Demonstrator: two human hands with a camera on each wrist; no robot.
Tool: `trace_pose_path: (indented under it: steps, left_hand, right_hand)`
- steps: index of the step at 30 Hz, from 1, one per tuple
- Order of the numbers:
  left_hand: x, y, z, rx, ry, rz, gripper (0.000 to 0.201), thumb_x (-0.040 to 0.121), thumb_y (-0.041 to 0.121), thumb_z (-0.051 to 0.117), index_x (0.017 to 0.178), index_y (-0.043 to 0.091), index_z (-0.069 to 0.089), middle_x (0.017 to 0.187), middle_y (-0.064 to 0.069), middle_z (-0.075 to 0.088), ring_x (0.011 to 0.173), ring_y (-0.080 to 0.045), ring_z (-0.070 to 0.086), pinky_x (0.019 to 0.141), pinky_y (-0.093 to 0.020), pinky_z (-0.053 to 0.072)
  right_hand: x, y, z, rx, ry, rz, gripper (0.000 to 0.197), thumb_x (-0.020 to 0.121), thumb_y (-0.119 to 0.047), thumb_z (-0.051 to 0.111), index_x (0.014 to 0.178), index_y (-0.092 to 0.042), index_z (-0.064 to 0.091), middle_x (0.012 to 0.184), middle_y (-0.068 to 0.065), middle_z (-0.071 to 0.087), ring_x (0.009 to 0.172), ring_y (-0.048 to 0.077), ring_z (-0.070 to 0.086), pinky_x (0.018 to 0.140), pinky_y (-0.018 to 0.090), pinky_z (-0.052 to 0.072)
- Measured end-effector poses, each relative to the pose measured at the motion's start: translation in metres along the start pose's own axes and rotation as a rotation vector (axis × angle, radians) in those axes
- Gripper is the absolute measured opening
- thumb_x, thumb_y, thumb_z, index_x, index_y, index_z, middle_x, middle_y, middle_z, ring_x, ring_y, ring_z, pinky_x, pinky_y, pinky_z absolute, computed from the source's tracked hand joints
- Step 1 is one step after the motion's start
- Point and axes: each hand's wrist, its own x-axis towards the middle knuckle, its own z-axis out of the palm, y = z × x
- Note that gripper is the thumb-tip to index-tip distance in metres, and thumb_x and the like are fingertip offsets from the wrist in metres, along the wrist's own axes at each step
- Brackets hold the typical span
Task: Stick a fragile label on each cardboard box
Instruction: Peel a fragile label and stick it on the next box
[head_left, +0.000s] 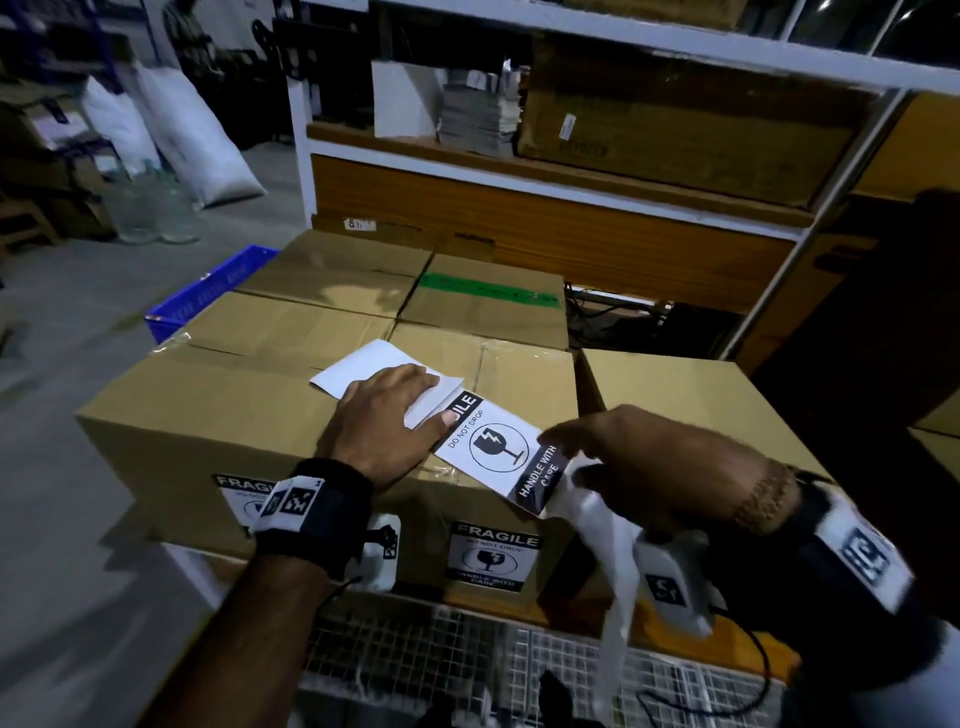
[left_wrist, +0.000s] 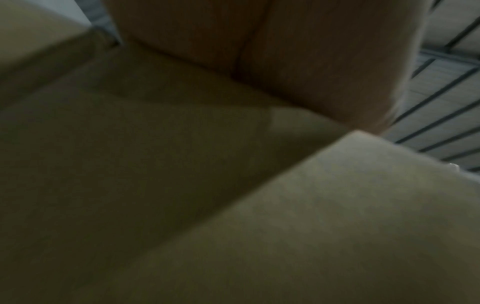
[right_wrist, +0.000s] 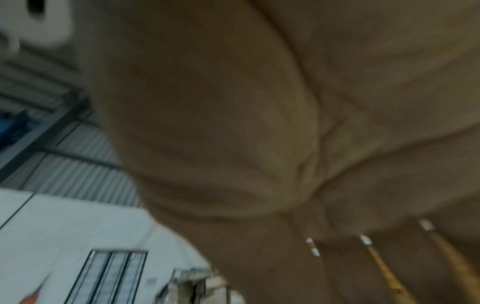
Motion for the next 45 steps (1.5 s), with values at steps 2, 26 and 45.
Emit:
trace_pose_path:
  steps: [2,26,45]
  left_hand:
    - [0.001,-0.001,0.003,0.019,0.008,0.003,0.067,0.088,0.065,0.040,0.139,0.027,0.061,0.150,0.006,0.053,0.139,-0.018,0.044,0.113,-0.040,0.030]
    - [0.003,-0.001,0.007,-0.026,0.052,-0.079,0.046,0.104,0.043,0.042,0.139,0.024,0.064,0.150,0.003,0.056,0.137,-0.020,0.050,0.117,-0.042,0.036]
    - [0.000,0.013,0.001,0.039,0.059,-0.110,0.044,0.105,0.043,0.048,0.146,0.030,0.057,0.157,0.004,0.047,0.144,-0.018,0.041,0.120,-0.036,0.025]
  right_hand:
    - [-0.012,0.007,0.003,-0.024,-0.024,0.016,0.057,0.100,-0.011,0.065,0.151,-0.032,0.049,0.136,-0.006,0.068,0.111,0.005,0.068,0.094,0.033,0.060]
    - [0.121,-0.023,0.023,0.012,0.152,-0.059,0.059,0.089,-0.046,0.078,0.136,-0.014,0.061,0.123,0.014,0.063,0.111,0.032,0.063,0.093,0.039,0.054]
    - [0.136,-0.007,0.031,0.038,0.144,-0.115,0.065,0.084,-0.053,0.080,0.138,-0.024,0.058,0.096,0.007,0.052,0.111,0.029,0.054,0.083,0.036,0.046]
